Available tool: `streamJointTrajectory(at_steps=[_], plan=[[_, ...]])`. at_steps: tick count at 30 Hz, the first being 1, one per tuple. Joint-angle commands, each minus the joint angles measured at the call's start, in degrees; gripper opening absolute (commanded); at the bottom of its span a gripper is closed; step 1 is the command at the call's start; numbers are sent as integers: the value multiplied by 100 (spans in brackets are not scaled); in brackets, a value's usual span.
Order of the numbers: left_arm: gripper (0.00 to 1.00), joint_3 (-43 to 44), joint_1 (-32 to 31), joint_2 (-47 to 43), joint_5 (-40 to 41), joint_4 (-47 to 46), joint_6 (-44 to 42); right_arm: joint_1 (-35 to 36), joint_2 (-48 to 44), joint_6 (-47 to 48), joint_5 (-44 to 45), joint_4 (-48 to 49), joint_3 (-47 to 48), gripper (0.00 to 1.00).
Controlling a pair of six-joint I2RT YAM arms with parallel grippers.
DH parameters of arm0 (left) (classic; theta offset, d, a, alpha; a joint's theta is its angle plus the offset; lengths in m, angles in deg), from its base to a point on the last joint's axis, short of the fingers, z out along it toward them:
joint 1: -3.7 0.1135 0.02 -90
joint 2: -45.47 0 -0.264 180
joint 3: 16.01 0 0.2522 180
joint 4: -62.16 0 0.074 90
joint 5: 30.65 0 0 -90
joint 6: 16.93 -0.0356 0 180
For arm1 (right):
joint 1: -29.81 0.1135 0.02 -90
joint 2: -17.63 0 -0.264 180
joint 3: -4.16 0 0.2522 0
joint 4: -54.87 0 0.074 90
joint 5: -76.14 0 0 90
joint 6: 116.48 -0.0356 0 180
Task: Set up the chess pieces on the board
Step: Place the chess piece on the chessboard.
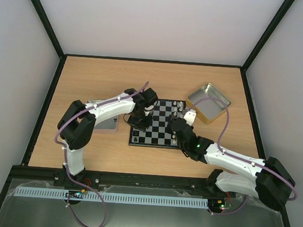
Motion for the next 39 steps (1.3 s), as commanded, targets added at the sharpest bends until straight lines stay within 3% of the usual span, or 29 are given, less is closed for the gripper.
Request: streamJointTrajectory(at_steps=[1, 25, 39], plan=[[6, 275, -125, 186, 226, 578, -186, -64, -95, -13, 243, -21, -94, 45], [10, 577, -242, 861, 649, 676, -260, -142, -117, -55, 154, -5, -180, 45], [29, 686, -244, 582, 616, 743, -267, -150, -148, -52, 109, -20, -137, 45]])
